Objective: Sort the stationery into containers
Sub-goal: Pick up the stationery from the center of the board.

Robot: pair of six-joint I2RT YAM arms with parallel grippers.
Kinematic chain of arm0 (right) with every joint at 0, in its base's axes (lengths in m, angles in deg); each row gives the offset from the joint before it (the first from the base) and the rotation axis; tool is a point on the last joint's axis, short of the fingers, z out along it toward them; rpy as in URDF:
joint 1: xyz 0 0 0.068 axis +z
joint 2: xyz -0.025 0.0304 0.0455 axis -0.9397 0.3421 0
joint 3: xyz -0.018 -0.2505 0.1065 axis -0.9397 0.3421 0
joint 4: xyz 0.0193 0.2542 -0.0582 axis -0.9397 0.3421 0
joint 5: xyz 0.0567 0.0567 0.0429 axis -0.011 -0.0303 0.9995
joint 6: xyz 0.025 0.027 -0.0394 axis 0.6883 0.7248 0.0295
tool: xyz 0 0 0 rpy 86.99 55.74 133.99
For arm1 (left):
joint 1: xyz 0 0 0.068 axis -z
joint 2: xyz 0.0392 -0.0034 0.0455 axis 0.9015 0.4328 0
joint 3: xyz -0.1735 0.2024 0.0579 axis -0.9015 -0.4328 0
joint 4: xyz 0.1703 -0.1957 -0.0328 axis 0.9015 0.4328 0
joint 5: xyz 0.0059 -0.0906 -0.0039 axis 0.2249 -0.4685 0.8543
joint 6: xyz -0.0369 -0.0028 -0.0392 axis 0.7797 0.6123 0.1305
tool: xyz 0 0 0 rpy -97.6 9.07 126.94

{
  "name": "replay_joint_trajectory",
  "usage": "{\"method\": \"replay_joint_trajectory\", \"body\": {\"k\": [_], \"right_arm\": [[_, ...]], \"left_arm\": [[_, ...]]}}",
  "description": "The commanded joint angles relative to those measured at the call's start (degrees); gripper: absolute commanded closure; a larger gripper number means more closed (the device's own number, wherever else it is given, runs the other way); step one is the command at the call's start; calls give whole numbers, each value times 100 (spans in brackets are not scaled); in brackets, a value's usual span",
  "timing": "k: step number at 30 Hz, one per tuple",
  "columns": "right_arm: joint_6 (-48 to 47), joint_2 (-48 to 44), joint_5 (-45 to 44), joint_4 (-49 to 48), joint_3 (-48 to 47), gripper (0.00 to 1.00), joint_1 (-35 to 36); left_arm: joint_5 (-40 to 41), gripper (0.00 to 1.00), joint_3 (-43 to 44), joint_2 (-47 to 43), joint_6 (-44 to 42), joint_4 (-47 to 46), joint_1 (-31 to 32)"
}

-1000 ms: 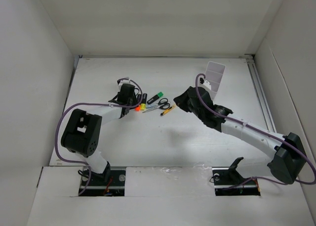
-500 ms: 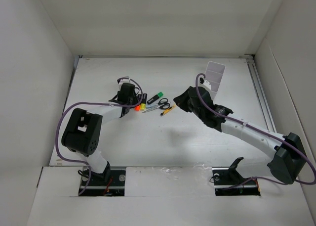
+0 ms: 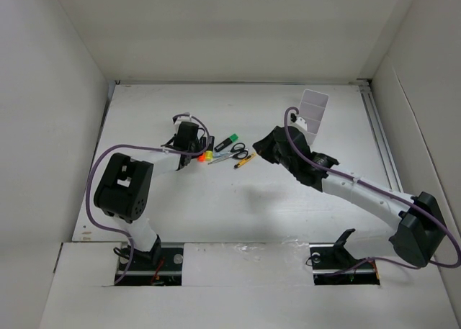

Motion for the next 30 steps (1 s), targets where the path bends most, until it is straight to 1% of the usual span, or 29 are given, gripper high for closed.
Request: {"method": "replay_joint_trajectory", "body": {"k": [1,4,7,9,10,11,13,14,15,17,19,22,25,26,27,28,30], "right_arm": [[-40,-4,13,-74,-89,82,-26],[-40,-4,13,-74,-89,82,-26],[-40,-4,13,-74,-89,82,-26],[-40,-4,13,-74,-89,82,-26],[-40,-4,13,-74,-89,82,-26],[-40,-4,13,-74,-89,82,-26],[-40,-4,13,-74,-89,82,-26],[-40,-4,13,-74,-89,82,-26],[-40,-4,13,-74,-89,82,-26],[-40,-4,13,-74,-89,82,-26],[-40,-4,13,-74,-89,81,-26],[-40,57,75,-74,-142,77,-26],[-40,58,311,-74,-194,69,-26],[-101,119,399,-74,-195,67,-26],[-102,120,496,-74,-195,63,-78],[-102,120,766,-135,-195,61,-140],[-155,120,1128,-293,-195,59,-227]], "left_arm": [[89,75,227,89,17,123,8],[28,75,227,90,17,193,8],[28,69,166,38,17,246,8],[28,69,104,-24,17,246,8],[106,71,104,-24,17,246,8],[107,75,104,-24,69,246,8],[159,83,43,-77,70,246,8],[160,90,43,-129,70,246,8],[160,94,-27,-130,70,185,8],[160,99,-80,-287,70,132,8],[160,100,-81,-394,70,132,8],[160,100,-133,-762,70,237,8],[98,100,-203,-1403,131,316,8],[20,100,-204,-1587,131,316,8],[-77,100,-265,-1954,183,316,8],[-182,100,-265,-2141,184,256,69],[-585,100,-563,-2466,184,-16,69]]}}
